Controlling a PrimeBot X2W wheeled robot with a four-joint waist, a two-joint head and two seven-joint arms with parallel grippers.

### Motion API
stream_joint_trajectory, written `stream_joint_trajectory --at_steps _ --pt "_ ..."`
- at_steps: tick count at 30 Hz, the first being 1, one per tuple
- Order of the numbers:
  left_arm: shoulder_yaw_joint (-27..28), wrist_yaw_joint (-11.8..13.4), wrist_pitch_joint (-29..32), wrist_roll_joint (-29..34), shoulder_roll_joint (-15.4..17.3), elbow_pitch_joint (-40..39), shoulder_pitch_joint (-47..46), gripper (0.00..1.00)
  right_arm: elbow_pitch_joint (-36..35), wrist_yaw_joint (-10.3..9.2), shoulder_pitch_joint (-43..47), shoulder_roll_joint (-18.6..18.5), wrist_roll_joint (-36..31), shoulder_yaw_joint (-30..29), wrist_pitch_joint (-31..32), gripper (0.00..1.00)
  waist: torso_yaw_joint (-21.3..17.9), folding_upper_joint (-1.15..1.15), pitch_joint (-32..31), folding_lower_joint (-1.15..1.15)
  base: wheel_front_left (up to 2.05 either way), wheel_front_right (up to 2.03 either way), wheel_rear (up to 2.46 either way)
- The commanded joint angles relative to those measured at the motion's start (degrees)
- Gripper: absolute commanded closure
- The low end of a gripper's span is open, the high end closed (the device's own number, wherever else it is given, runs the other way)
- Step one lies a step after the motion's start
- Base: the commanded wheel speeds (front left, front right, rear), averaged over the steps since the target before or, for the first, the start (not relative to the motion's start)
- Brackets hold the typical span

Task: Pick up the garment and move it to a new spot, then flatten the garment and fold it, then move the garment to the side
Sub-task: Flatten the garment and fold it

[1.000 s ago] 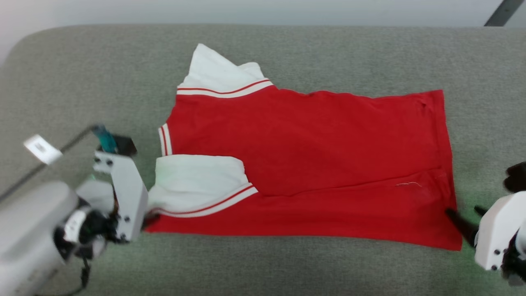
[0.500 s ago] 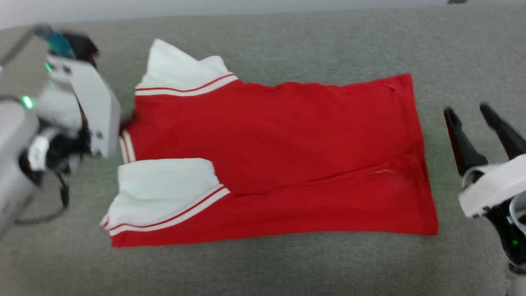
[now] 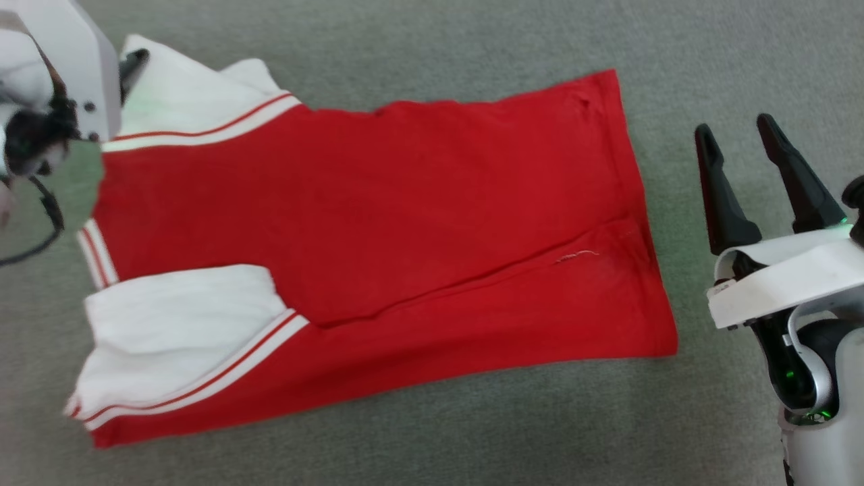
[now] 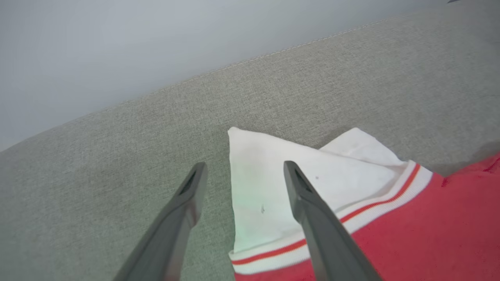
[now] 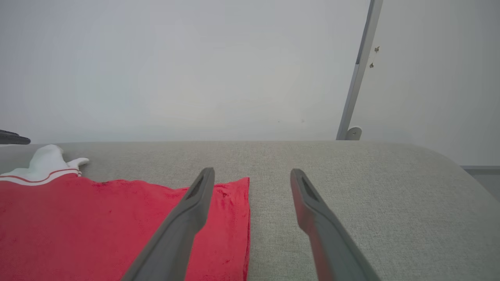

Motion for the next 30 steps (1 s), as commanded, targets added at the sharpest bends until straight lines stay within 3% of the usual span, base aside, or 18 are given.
stream_joint_trajectory --at_steps 1,16,24,30 --pt "-0.2 -1.0 0.6 0.6 -0.4 2.8 -1.9 0.00 0.4 -0.09 -0.8 0.3 0.0 0.3 -0.4 0.00 -2.7 0.00 2.8 0.00 0.00 0.00 0.00" --pt "-1.6 -3.5 7.6 0.6 -3.0 17.8 -8.5 0.00 1.3 -0.09 -2.7 0.6 1.5 2.3 1.7 0.00 -5.5 0.00 7.1 0.00 0.00 0.00 0.00" --pt "-0.8 -5.2 15.5 -3.4 -7.5 22.0 -8.5 0.00 0.6 -0.09 -3.3 0.7 1.3 2.5 5.5 0.00 -5.1 0.00 7.6 0.00 0.00 0.00 0.00" --pt "-1.1 -4.8 20.7 -4.4 -9.9 24.0 -8.5 0.00 -0.3 -0.09 -3.7 1.2 0.9 2.2 7.9 0.00 -4.8 0.00 7.7 0.00 0.00 0.00 0.00"
